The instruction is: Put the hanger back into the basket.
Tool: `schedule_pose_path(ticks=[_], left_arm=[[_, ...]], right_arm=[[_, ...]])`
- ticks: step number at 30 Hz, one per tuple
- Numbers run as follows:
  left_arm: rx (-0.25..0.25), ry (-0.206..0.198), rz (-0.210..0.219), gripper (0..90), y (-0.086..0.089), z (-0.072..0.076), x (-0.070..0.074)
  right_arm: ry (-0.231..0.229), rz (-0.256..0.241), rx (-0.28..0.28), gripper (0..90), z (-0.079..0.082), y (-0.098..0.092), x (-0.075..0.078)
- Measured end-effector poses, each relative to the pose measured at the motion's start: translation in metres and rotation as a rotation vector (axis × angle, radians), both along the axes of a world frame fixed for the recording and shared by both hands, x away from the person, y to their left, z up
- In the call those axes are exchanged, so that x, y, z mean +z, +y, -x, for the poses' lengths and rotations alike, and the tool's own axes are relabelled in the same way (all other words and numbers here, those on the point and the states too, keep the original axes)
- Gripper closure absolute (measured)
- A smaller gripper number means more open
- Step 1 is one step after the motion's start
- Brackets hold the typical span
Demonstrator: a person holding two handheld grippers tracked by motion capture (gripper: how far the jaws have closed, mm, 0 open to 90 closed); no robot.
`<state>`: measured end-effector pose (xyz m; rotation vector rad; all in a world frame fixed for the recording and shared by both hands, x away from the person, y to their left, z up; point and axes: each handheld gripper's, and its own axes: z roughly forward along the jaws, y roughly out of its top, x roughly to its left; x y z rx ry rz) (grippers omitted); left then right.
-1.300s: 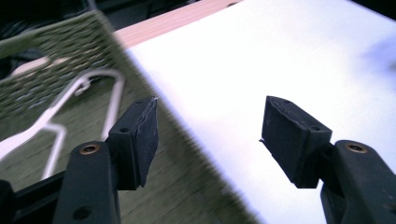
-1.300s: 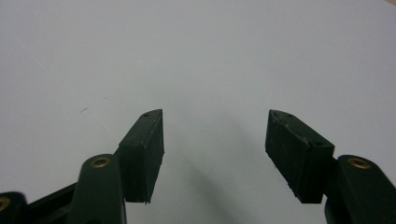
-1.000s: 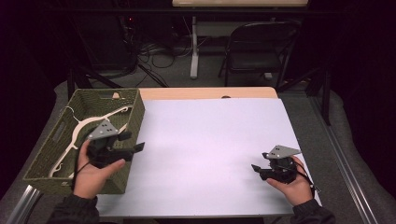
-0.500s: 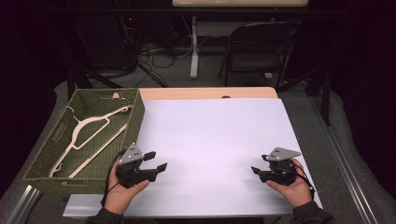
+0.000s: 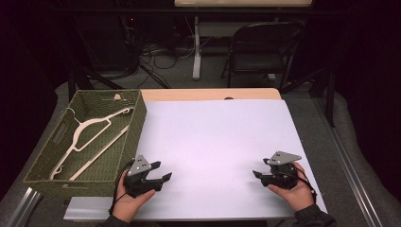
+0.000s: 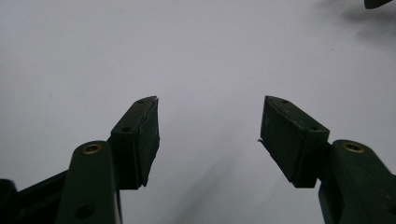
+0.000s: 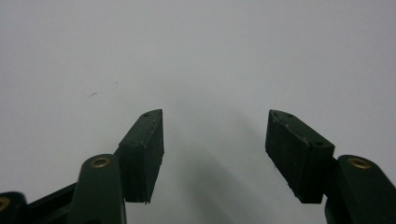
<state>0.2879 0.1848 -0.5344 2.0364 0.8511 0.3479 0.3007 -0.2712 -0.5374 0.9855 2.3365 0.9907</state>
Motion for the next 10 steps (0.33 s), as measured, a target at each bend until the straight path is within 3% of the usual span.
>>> schedule_pose_path(ticks=[8,10], left_arm=[[0.007,0.019,-0.008,37.2,0.0013,-0.0014,-0.0074],[0.010,0.030,-0.016,37.0,0.0016,-0.0033,-0.0101]], right_arm=[[0.017,0.020,-0.003,37.0,-0.0008,-0.0020,-0.0020],[0.000,0.013,-0.011,36.4,-0.0017,-0.0033,-0.0034]])
